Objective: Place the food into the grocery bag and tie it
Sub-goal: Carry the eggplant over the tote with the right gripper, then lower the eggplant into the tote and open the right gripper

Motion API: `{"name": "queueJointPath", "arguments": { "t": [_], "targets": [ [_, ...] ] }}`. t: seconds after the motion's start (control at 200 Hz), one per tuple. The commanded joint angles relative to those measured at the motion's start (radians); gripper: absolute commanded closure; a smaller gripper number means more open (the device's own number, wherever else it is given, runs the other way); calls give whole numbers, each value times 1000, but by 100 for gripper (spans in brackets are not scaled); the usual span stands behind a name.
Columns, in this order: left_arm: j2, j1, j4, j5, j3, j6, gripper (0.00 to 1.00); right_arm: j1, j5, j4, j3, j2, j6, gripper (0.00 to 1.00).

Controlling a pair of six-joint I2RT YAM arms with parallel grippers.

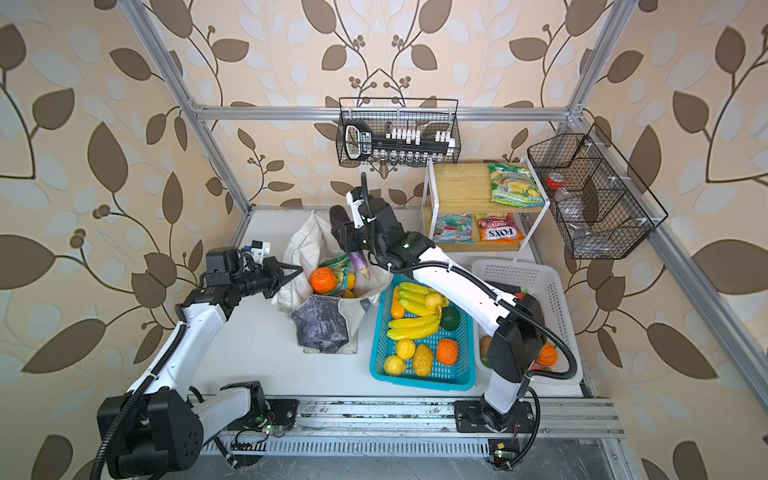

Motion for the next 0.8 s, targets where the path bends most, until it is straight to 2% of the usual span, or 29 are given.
{"name": "queueJointPath", "arguments": {
  "t": [0.0,0.29,0.795],
  "targets": [
    [-6,-13,-10,37,36,32,100,26,-65,31,28,41,-37,60],
    [-19,-14,10,32,28,20,100,78,-52,37,-52,74,-65,61],
    [-37,-13,19,22,27,23,100,80,3,-12,-18,236,-54,59]
  ]
}}
